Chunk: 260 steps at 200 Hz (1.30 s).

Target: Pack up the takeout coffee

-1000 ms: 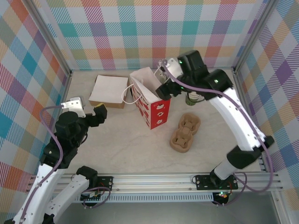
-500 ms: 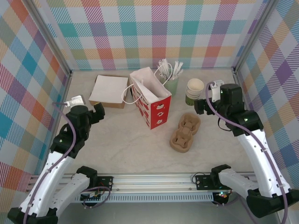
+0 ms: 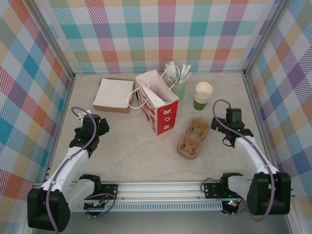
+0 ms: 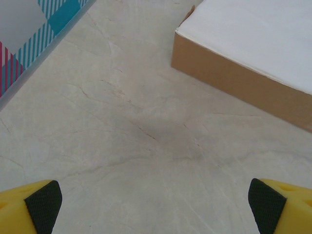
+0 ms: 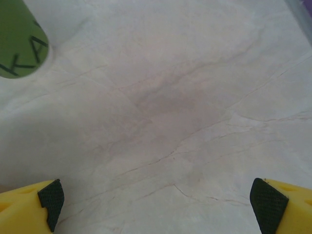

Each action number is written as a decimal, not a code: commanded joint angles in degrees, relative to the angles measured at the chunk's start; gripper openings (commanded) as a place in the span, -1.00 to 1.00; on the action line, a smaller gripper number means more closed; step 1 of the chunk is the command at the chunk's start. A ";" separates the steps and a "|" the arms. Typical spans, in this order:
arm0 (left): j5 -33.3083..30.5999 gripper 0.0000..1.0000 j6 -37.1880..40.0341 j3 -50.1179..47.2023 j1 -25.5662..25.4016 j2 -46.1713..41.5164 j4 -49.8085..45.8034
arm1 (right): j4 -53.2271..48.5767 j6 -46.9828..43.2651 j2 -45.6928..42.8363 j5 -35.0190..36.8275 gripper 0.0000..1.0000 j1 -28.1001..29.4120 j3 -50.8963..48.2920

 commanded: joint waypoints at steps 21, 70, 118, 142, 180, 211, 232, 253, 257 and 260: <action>1.55 1.00 5.08 -2.16 0.88 5.29 13.85 | 29.81 -0.31 8.65 0.45 0.99 -0.29 -4.47; 1.74 1.00 8.78 -6.49 0.89 9.72 27.55 | 46.09 -6.04 18.59 -3.21 0.99 -0.53 -5.25; 4.85 1.00 10.43 -10.38 0.94 13.70 38.84 | 64.92 -8.62 24.08 -10.58 0.99 -1.04 -12.04; 5.82 1.00 11.74 -11.43 0.93 15.04 43.60 | 60.59 -8.24 22.80 -11.16 0.99 -1.24 -11.09; 9.47 1.00 13.26 -14.04 1.09 17.12 53.48 | 61.10 -8.42 23.00 -11.02 0.99 -1.19 -11.14; 13.71 1.00 14.72 -13.43 1.23 23.20 60.65 | 61.43 -8.55 23.11 -11.02 0.99 -1.17 -11.21; 14.13 1.00 15.25 -13.78 1.22 30.02 67.72 | 61.34 -8.50 23.14 -11.02 0.99 -1.18 -11.20; 13.92 1.00 15.10 -12.47 1.31 33.62 68.02 | 61.42 -8.64 23.14 -10.95 0.99 -1.17 -11.21; 13.51 1.00 14.90 -11.42 1.32 33.08 65.33 | 61.34 -8.59 23.14 -10.93 0.99 -1.17 -11.21; 13.07 1.00 14.75 -10.92 1.27 33.32 64.95 | 61.41 -8.59 23.14 -10.93 0.99 -1.16 -11.21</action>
